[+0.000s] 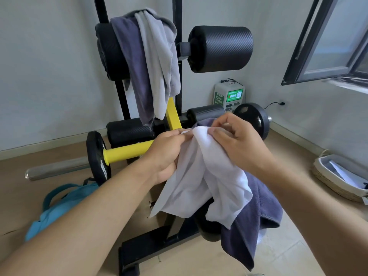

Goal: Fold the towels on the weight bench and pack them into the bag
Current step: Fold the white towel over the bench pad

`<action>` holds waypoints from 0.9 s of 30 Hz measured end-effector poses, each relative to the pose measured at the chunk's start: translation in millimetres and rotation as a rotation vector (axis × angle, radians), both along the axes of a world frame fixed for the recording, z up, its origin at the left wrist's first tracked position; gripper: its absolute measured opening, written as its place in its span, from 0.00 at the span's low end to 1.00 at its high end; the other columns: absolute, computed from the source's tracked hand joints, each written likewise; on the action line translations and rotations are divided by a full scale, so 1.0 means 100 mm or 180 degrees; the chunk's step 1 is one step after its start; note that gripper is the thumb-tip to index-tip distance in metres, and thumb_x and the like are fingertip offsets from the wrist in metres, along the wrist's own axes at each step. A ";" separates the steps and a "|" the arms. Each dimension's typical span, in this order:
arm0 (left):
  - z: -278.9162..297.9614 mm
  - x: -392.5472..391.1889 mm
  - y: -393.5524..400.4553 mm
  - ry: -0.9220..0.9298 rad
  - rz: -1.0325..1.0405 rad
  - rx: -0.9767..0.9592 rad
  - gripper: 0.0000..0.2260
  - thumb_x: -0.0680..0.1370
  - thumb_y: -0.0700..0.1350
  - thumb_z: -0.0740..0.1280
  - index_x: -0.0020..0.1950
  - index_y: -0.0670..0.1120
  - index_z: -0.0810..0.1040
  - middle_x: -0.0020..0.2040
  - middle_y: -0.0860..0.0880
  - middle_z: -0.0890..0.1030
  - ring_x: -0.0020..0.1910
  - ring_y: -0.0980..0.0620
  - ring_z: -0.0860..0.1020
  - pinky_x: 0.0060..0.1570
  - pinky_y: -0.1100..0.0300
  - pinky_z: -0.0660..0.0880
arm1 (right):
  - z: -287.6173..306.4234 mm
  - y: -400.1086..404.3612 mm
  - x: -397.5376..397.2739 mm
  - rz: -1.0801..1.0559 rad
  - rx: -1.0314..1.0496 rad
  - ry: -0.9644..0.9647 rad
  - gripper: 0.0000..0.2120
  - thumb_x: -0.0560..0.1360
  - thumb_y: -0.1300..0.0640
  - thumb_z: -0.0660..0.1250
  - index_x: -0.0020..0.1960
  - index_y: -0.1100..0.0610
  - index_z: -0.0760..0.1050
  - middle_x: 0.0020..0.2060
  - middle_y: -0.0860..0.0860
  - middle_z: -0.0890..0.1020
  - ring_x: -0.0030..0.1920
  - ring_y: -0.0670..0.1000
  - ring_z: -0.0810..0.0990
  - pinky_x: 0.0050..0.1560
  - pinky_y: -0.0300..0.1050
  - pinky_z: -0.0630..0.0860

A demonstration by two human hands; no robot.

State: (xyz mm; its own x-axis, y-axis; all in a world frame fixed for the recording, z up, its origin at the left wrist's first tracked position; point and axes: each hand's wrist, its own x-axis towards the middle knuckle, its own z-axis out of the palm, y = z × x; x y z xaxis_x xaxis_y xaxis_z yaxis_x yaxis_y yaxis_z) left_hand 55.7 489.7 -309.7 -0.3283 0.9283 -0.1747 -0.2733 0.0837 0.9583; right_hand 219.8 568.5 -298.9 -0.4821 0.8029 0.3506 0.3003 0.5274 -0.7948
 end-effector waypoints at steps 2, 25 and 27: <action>0.02 0.00 0.00 -0.0099 0.0015 -0.0032 0.13 0.83 0.42 0.66 0.63 0.37 0.80 0.53 0.38 0.84 0.48 0.44 0.82 0.41 0.57 0.81 | 0.00 -0.05 0.00 -0.0025 0.0062 -0.0056 0.14 0.78 0.39 0.63 0.45 0.49 0.76 0.31 0.43 0.77 0.33 0.43 0.72 0.38 0.48 0.70; 0.06 0.18 -0.06 -0.0212 0.0370 0.0303 0.07 0.84 0.39 0.62 0.50 0.43 0.79 0.40 0.47 0.84 0.39 0.51 0.81 0.43 0.58 0.77 | 0.01 -0.06 -0.07 0.0307 -0.0068 0.0687 0.10 0.81 0.66 0.64 0.48 0.52 0.77 0.48 0.52 0.87 0.50 0.51 0.84 0.54 0.49 0.80; 0.05 0.21 -0.08 -0.0245 0.0339 0.0351 0.07 0.85 0.40 0.61 0.50 0.43 0.78 0.42 0.45 0.83 0.40 0.50 0.80 0.43 0.58 0.75 | 0.00 -0.07 -0.09 0.0109 -0.0120 0.0759 0.09 0.81 0.65 0.65 0.48 0.52 0.77 0.46 0.49 0.86 0.46 0.44 0.83 0.48 0.38 0.76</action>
State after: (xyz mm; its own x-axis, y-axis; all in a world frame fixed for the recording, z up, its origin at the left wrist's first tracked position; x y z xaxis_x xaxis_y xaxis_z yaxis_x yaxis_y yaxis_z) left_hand 76.8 481.7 -304.2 -0.4153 0.9039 -0.1020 -0.3478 -0.0542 0.9360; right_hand 211.1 561.4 -299.1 -0.4165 0.8021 0.4279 0.0842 0.5027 -0.8603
